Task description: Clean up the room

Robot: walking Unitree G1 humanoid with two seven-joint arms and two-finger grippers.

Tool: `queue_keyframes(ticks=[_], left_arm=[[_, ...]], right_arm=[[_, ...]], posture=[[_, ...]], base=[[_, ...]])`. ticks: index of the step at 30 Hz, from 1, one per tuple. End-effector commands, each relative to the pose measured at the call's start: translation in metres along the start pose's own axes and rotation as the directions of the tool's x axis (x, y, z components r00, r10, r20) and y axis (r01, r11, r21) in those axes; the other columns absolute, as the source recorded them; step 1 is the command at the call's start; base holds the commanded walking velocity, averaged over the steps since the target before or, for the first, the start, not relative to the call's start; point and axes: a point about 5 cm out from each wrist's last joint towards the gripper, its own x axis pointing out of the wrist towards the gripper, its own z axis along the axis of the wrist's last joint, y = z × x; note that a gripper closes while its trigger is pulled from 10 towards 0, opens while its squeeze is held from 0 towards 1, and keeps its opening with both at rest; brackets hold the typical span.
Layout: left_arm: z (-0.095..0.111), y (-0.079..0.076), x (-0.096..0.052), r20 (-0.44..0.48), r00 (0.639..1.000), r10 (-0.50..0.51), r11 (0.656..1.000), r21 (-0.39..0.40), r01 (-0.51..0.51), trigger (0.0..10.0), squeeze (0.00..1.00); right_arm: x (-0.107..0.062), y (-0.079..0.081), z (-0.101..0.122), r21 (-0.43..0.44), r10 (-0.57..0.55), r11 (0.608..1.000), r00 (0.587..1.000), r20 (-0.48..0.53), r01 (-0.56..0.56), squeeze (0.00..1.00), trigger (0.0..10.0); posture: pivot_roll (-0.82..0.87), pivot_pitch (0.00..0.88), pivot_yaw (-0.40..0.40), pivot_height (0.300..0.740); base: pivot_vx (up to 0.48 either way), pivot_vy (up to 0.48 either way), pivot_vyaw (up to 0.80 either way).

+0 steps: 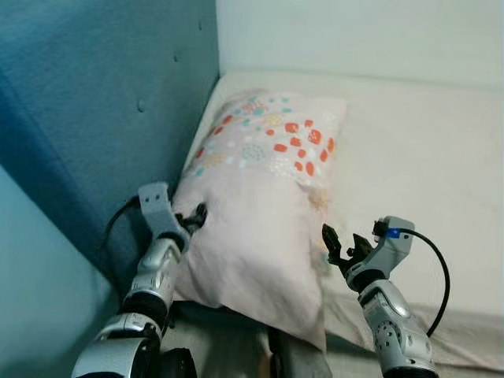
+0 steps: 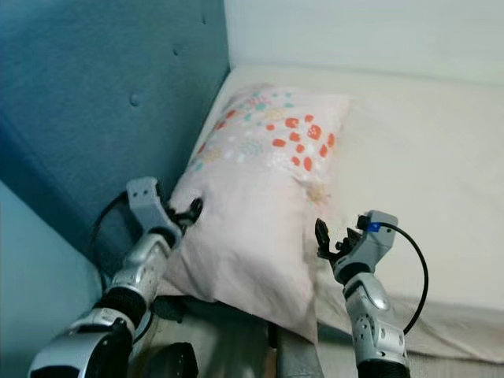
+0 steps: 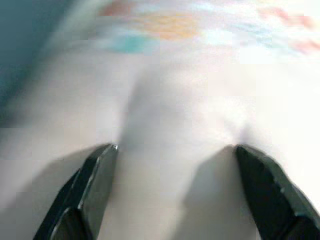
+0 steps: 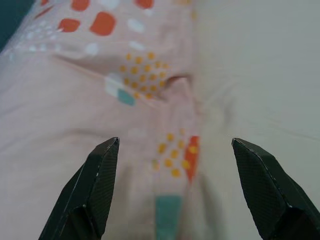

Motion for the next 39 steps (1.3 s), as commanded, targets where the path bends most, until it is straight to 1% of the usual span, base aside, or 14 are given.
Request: queue_keyframes(ticks=[1, 5, 9, 10, 11, 12, 19, 21, 24, 25, 26, 27, 30, 39], left_arm=[[-0.011, 0.001, -0.004, -0.041, 0.999, -0.027, 0.999, -0.041, 0.025, 10.0, 0.0], [-0.018, -0.009, -0.005, -0.044, 0.995, -0.095, 0.99, -0.113, 0.089, 10.0, 0.0], [-0.028, -0.015, -0.008, -0.065, 0.989, -0.13, 0.986, -0.109, 0.123, 10.0, 0.0], [-0.033, -0.015, -0.011, -0.085, 0.99, -0.116, 0.993, -0.047, 0.113, 10.0, 0.0], [-0.033, -0.015, -0.011, -0.085, 0.99, -0.116, 0.993, -0.047, 0.113, 10.0, 0.0], [-0.035, -0.008, -0.014, -0.084, 0.996, -0.037, 0.997, 0.065, 0.042, 10.0, 0.0], [-0.024, -0.006, -0.01, -0.032, 0.999, 0.003, 0.984, 0.178, 0.002, 10.0, 0.0], [-0.024, -0.006, -0.01, -0.032, 0.999, 0.003, 0.984, 0.178, 0.002, 10.0, 0.0], [-0.025, -0.019, -0.009, -0.023, 0.997, -0.076, 0.953, 0.292, 0.079, 10.0, 0.0], [-0.032, -0.028, -0.013, -0.042, 0.991, -0.125, 0.928, 0.349, 0.132, 3.2, 0.0], [-0.038, -0.034, -0.015, -0.056, 0.986, -0.157, 0.909, 0.381, 0.167, 3.2, 0.0], [-0.046, -0.039, -0.02, -0.076, 0.981, -0.179, 0.901, 0.388, 0.195, 0.0, 0.0], [-0.06, -0.048, -0.027, -0.104, 0.971, -0.214, 0.897, 0.372, 0.238, 0.0, 0.0], [-0.066, -0.058, -0.029, -0.105, 0.965, -0.24, 0.886, 0.383, 0.262, 0.0, 0.0]], right_arm=[[-0.002, 0.005, -0.002, 0.021, 0.009, 1.0, 1.0, -0.011, -0.009, 0.0, 10.0], [-0.006, 0.004, -0.001, 0.024, -0.005, 1.0, 1.0, -0.014, 0.005, 0.0, 10.0], [-0.009, 0.004, -0.001, 0.023, -0.008, 1.0, 1.0, -0.018, 0.008, 0.0, 10.0], [-0.01, 0.005, -0.001, 0.022, -0.007, 1.0, 1.0, -0.02, 0.007, 0.0, 10.0], [-0.01, 0.005, -0.001, 0.022, -0.007, 1.0, 1.0, -0.02, 0.007, 0.0, 10.0], [-0.012, 0.007, -0.001, 0.023, -0.003, 1.0, 1.0, -0.023, 0.003, 0.0, 10.0], [-0.016, 0.01, -0.002, 0.027, 0.001, 1.0, 1.0, -0.031, 0.0, 0.0, 10.0], [-0.016, 0.01, -0.002, 0.027, 0.001, 1.0, 1.0, -0.031, 0.0, 0.0, 10.0], [-0.017, 0.012, -0.002, 0.031, 0.002, 1.0, 0.999, -0.033, -0.001, 0.0, 10.0], [-0.017, 0.012, -0.001, 0.031, 0.002, 1.0, 0.999, -0.034, -0.001, 0.0, 10.0], [-0.017, 0.013, -0.001, 0.031, 0.001, 1.0, 0.999, -0.034, 0.0, 0.0, 10.0], [-0.018, 0.013, -0.001, 0.033, -0.001, 0.999, 0.999, -0.034, 0.002, 0.0, 10.0], [-0.018, 0.013, 0.0, 0.034, -0.006, 0.999, 0.999, -0.033, 0.007, 0.0, 10.0], [-0.019, 0.011, 0.003, 0.033, -0.018, 0.999, 0.999, -0.029, 0.019, 0.0, 10.0]], posture=[[-0.04, 0.308, 0.013, 0.535], [-0.05, 0.321, 0.008, 0.535], [-0.06, 0.325, 0.004, 0.535], [-0.06, 0.325, 0.004, 0.535], [-0.06, 0.325, 0.004, 0.535], [-0.06, 0.328, 0.005, 0.535], [-0.05, 0.332, 0.004, 0.535], [-0.05, 0.332, 0.004, 0.535], [-0.05, 0.337, 0.005, 0.535], [-0.05, 0.336, 0.008, 0.535], [-0.05, 0.336, 0.009, 0.535], [-0.05, 0.336, 0.009, 0.535], [-0.05, 0.336, 0.012, 0.535], [-0.05, 0.33, 0.017, 0.535]], base=[[0.0, 0.0, -0.58], [0.0, 0.0, -0.43], [0.0, 0.0, 0.0], [0.0, 0.0, 0.0], [0.0, 0.0, 0.0], [0.0, 0.0, 0.0], [0.0, 0.0, 0.0], [0.0, 0.0, 0.0], [0.0, 0.0, 0.0], [0.0, 0.0, 0.0], [0.0, 0.0, 0.0], [0.0, 0.0, 0.0], [0.0, 0.0, 0.0], [0.0, 0.0, 0.0]])
